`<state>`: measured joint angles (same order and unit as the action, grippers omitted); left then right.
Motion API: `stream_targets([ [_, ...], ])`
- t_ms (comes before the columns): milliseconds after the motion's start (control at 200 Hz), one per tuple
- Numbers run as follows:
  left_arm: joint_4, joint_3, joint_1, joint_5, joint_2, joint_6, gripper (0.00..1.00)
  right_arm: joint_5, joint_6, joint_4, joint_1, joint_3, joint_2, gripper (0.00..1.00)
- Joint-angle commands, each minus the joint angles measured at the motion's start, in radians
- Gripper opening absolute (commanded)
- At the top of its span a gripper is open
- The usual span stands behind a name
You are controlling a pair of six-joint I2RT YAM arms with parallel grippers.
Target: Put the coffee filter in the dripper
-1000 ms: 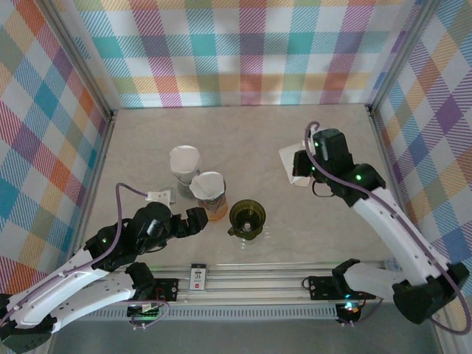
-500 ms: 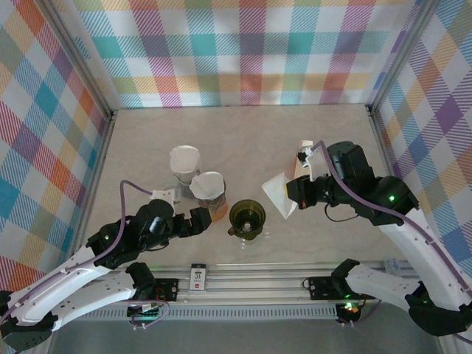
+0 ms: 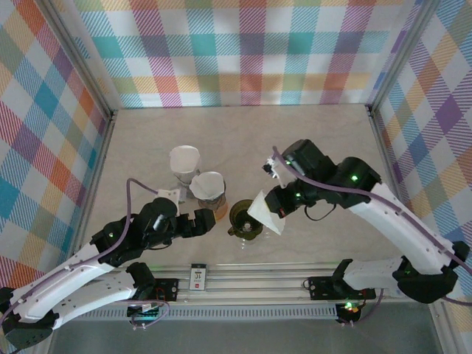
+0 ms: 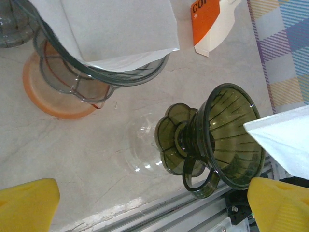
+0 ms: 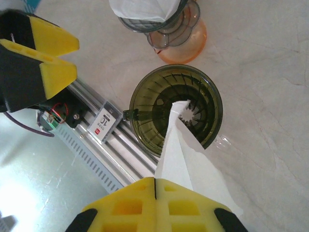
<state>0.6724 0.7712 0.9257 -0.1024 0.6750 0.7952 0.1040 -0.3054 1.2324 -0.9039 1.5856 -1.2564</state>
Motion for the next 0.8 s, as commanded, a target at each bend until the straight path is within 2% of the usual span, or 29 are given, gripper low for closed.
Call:
stream_targets([
  [0,-0.034,0.016,-0.011,0.028,0.003,-0.026,1.00,-0.030,-0.003,0.038,-0.029,0.069,-0.058,0.00],
  [250,-0.051,0.027,-0.011,0.064,0.018,-0.046,1.00,-0.047,0.017,0.053,-0.070,0.163,-0.215,0.00],
  [455,-0.068,0.025,-0.011,0.088,0.017,-0.047,1.00,-0.020,0.017,-0.022,-0.092,0.173,-0.296,0.27],
  [535,-0.071,0.024,-0.011,0.092,0.020,-0.044,1.00,-0.029,0.006,-0.063,-0.094,0.142,-0.309,0.34],
  [650,-0.076,0.024,-0.011,0.100,0.022,-0.043,1.00,-0.038,-0.006,-0.124,-0.094,0.086,-0.306,0.38],
  [795,-0.082,0.022,-0.011,0.102,0.021,-0.040,1.00,-0.052,-0.014,-0.199,-0.093,0.043,-0.257,0.55],
])
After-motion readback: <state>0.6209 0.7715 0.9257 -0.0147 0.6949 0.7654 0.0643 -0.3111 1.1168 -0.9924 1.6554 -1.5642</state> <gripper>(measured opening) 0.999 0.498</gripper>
